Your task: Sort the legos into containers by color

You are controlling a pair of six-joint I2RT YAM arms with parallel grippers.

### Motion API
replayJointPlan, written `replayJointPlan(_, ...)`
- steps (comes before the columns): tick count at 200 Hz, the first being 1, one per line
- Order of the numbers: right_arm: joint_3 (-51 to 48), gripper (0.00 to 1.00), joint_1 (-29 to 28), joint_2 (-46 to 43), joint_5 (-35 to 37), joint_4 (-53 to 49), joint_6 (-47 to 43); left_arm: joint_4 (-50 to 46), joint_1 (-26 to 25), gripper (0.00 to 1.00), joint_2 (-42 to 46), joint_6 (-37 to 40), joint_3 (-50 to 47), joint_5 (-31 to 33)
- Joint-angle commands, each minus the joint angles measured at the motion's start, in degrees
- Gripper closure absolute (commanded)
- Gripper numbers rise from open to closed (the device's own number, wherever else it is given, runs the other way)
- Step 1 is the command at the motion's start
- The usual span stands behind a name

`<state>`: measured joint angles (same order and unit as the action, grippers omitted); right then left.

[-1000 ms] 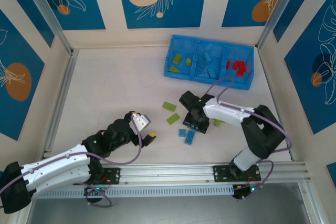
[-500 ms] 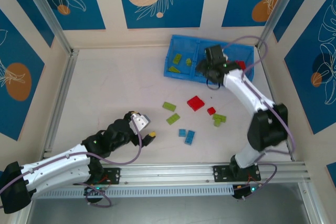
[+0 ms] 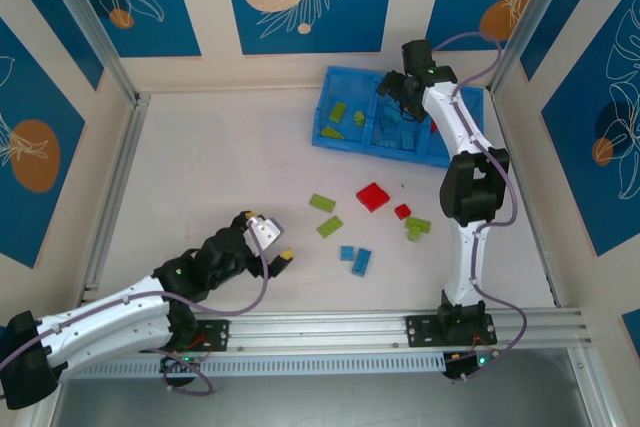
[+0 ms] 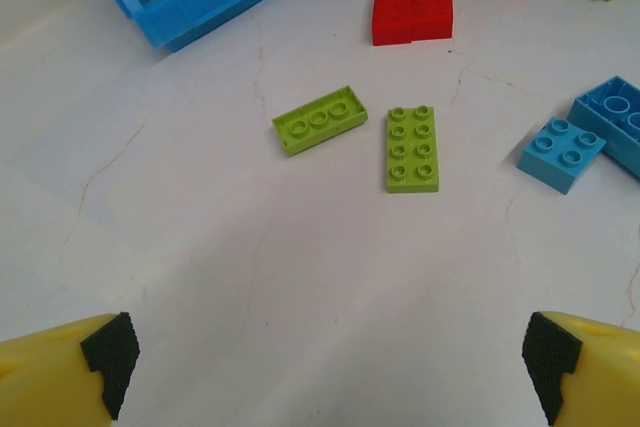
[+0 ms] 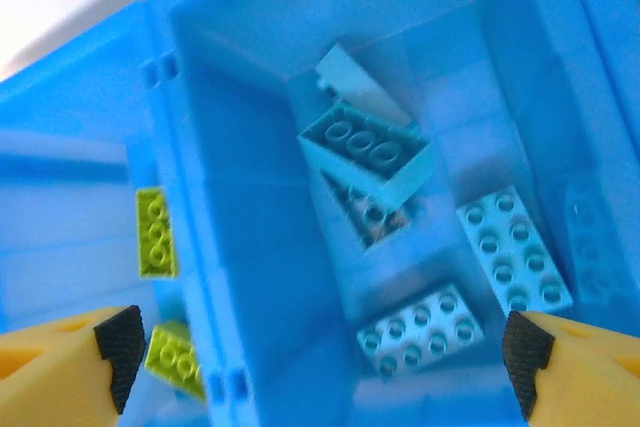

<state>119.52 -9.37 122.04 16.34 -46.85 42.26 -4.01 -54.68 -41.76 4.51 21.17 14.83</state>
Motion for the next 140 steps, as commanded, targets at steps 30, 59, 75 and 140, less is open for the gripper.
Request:
replayJointPlan(30,-27.95,0.05,-9.4,-30.14,-4.32,5.58,-4.98,7.89,0.23,0.0,-3.02,-3.91,-1.42,10.41)
replayJointPlan(59,-46.91,0.06,-16.06,-46.45,-7.35,12.31,-6.64,7.8,1.79,0.0,-4.93,-12.42,0.05,11.51)
replayJointPlan(75,-54.1,0.06,-19.51,-54.0,-8.16,12.76,-6.55,4.9,2.34,0.0,-7.1,-17.89,4.12,8.03)
replayJointPlan(140,-64.0,0.06,-25.34,-68.91,-5.86,6.03,-0.69,-13.01,8.75,0.0,-43.18,-27.38,35.21,-12.96)
